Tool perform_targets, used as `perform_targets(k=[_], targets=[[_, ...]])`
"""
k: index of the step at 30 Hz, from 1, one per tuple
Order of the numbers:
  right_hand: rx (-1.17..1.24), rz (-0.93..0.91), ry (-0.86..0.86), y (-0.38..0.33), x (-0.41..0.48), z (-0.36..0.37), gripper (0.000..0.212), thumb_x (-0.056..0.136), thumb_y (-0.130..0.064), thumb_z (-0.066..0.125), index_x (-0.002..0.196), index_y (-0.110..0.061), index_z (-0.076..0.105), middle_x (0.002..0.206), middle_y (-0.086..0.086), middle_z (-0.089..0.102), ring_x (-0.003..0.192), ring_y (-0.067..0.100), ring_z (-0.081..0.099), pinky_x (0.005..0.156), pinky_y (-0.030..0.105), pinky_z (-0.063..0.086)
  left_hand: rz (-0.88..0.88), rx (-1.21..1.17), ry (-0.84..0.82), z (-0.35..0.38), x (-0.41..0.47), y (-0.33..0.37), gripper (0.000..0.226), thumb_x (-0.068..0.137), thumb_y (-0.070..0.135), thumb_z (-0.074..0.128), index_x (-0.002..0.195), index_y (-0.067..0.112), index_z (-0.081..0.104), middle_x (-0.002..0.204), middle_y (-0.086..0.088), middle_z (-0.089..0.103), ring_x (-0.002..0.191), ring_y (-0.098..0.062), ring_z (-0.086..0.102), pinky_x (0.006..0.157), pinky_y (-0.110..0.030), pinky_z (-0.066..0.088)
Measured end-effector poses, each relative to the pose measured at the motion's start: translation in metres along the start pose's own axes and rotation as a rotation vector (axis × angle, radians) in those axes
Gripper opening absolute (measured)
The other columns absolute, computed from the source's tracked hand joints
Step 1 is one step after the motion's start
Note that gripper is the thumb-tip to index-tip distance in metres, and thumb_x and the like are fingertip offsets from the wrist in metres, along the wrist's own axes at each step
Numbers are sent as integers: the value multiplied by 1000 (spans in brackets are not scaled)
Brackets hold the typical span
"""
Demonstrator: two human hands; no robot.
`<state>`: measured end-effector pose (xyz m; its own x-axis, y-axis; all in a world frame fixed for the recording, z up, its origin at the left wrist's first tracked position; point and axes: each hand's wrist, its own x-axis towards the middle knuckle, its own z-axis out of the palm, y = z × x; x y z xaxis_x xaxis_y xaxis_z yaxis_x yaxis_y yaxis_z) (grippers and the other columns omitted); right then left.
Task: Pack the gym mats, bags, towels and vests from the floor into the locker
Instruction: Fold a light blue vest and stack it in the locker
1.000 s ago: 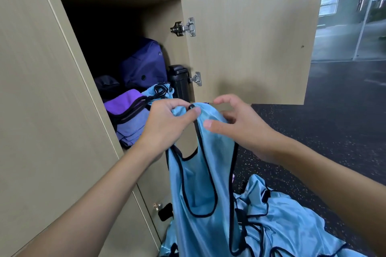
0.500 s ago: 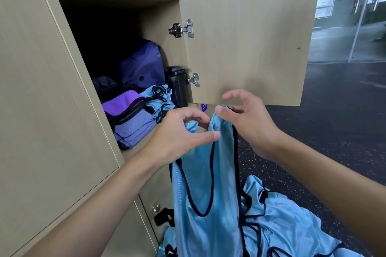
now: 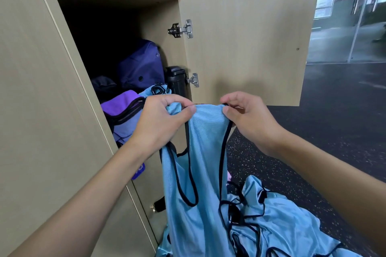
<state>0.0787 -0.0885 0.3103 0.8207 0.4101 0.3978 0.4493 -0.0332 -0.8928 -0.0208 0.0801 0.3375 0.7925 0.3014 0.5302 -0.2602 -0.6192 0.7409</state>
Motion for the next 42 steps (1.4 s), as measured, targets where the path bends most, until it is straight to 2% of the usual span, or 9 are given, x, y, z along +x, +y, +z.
perform_targets(k=[2,5,10,16,21,24,32,36,42], targets=[[-20,-28,-102,-3,-3,0,13,93,-20,67,106,-24,68,92,-1,64,79,8,56,72,19,48,15,1,-10,0,0,2,8,90,7,70,84,4,73,42,20,47,36,1,39,42,-5,27],[-240,-99,-184,-8,-8,1,1,89,-23,72,88,-24,71,88,5,58,72,8,51,73,17,41,21,-1,-16,-2,1,3,7,92,7,69,88,2,72,42,22,48,38,4,44,43,-4,30],[-340,-152,-50,-8,-6,-2,33,102,-19,50,87,9,58,72,-1,40,54,5,32,49,16,30,-57,-52,-133,-5,-1,0,11,83,8,78,92,5,72,56,14,54,39,0,39,43,-9,31],[-291,-166,-74,-10,-7,0,35,102,-19,49,90,12,59,67,7,42,56,10,30,51,25,26,14,54,-228,2,-4,-3,31,72,15,88,100,18,75,97,10,74,91,1,67,86,-14,48],[-213,-136,-44,-8,-6,-2,30,101,-21,53,87,3,63,67,6,49,58,11,37,54,27,31,55,98,-175,6,-5,-2,13,78,7,82,88,9,75,72,23,65,69,7,58,70,-7,40],[-179,-120,-14,-9,-6,-4,19,100,-20,56,87,-11,66,65,-1,54,51,1,39,51,16,33,62,118,-151,4,-4,-1,2,85,6,76,84,7,74,63,22,61,58,4,52,59,-8,38],[0,-90,-168,-21,-11,-7,26,101,-21,54,82,-4,60,61,-6,46,53,1,36,54,13,32,67,102,-40,-8,3,3,11,93,10,67,83,8,71,47,22,51,41,1,42,46,-7,30],[381,72,-346,-26,-13,-3,59,99,-43,38,95,10,64,97,18,69,88,24,60,80,34,48,119,0,-71,-8,3,7,7,93,5,67,87,3,71,53,21,53,46,2,44,49,-6,31],[444,212,-450,-18,-16,4,29,104,-17,46,129,-13,59,119,10,70,101,17,66,83,27,53,112,-145,-216,-3,-4,11,10,94,4,63,93,-5,69,57,10,53,38,-1,38,43,-8,29]])
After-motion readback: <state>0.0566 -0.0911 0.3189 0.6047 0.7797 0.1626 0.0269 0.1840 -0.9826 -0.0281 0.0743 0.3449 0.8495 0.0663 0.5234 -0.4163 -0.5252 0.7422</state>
